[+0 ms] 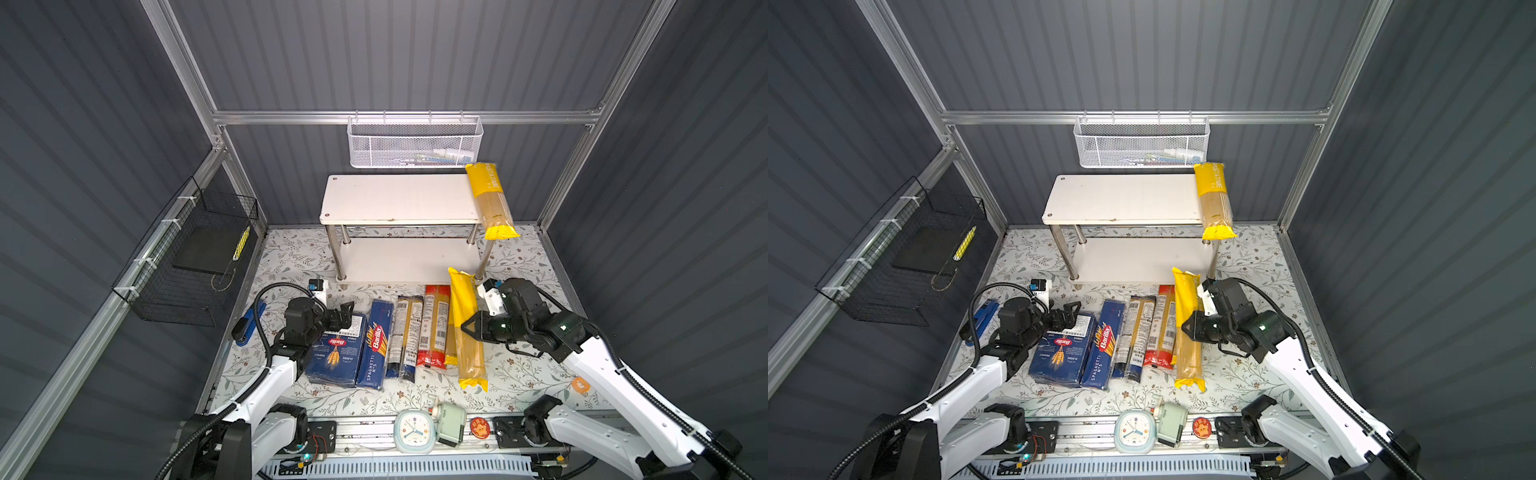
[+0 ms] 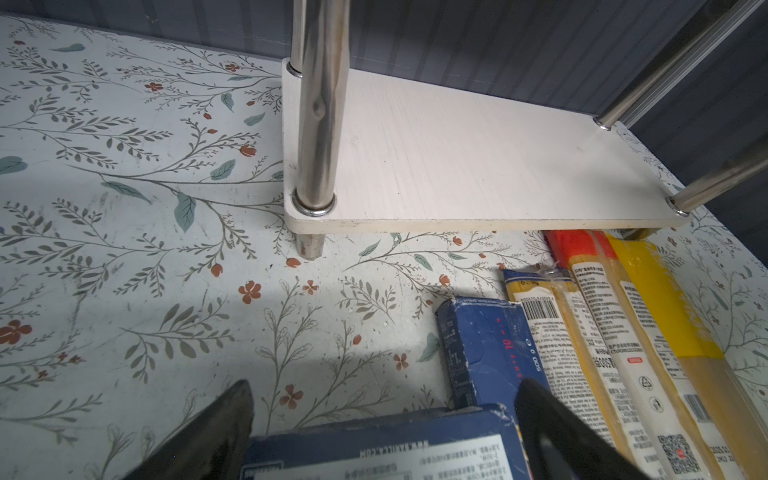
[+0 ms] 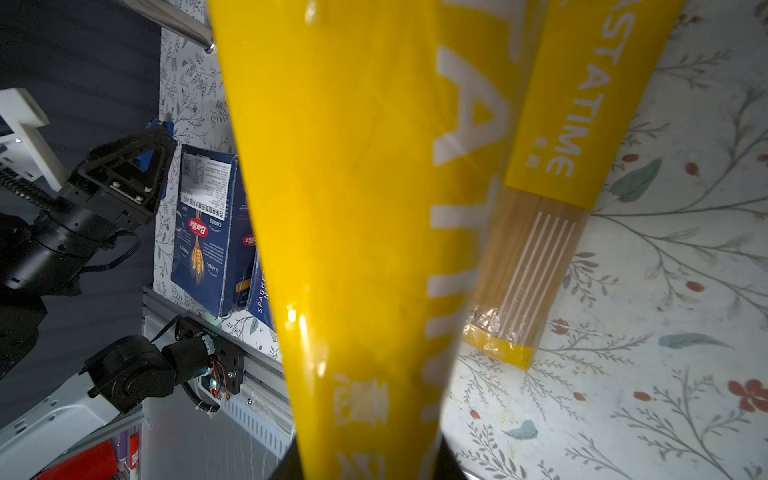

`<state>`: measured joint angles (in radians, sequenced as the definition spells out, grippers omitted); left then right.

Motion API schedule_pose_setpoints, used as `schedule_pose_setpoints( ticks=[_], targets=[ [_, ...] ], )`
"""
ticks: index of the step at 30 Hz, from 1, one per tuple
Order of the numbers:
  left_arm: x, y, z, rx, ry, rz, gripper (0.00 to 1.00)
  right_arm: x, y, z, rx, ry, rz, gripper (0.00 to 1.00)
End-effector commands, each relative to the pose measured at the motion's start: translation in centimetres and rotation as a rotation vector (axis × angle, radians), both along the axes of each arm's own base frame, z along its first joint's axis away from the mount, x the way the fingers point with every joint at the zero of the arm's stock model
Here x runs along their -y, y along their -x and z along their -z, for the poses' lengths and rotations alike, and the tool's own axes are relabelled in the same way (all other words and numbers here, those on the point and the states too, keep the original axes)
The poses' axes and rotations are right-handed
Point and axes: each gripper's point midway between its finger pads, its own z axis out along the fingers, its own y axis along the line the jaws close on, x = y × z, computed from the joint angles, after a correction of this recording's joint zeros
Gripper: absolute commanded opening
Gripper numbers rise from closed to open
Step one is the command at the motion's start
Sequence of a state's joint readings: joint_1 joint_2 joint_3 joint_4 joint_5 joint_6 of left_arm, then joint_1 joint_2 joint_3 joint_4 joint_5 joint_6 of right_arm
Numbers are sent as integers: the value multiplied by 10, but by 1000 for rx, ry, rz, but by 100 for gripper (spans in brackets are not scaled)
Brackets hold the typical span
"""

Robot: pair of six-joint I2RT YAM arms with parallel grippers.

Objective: Place and organize the pasta boxes and bags onto the shelf
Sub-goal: 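Lift the yellow bag upright with the right gripper, then carry the held yellow bag up toward the upper shelf with the right gripper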

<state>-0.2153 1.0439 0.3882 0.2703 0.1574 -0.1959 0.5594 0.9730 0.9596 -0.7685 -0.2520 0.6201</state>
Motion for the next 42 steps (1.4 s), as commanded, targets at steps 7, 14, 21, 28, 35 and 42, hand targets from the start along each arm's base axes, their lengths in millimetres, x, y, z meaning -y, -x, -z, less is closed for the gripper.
schedule_pose_setpoints(
  ticks=[7, 14, 21, 28, 35, 42],
  targets=[
    [2, -1, -11, 20, 13, 3, 99, -15, -26, -74, 225, 0, -30, 14],
    [2, -1, -12, 21, 13, 2, 99, -22, -19, -93, 254, 19, -92, 14],
    [2, -1, -12, 21, 12, 1, 99, -11, -19, -124, 330, 58, -83, 14],
    [2, -1, -13, 24, 15, 5, 99, -12, -26, -144, 367, 83, -92, 15],
    [2, 0, -14, 28, 15, 4, 99, -20, -50, -162, 397, 123, -74, 15],
    [3, 0, -15, 26, 23, 7, 99, -32, -74, -191, 456, 109, -76, 17]
  ],
)
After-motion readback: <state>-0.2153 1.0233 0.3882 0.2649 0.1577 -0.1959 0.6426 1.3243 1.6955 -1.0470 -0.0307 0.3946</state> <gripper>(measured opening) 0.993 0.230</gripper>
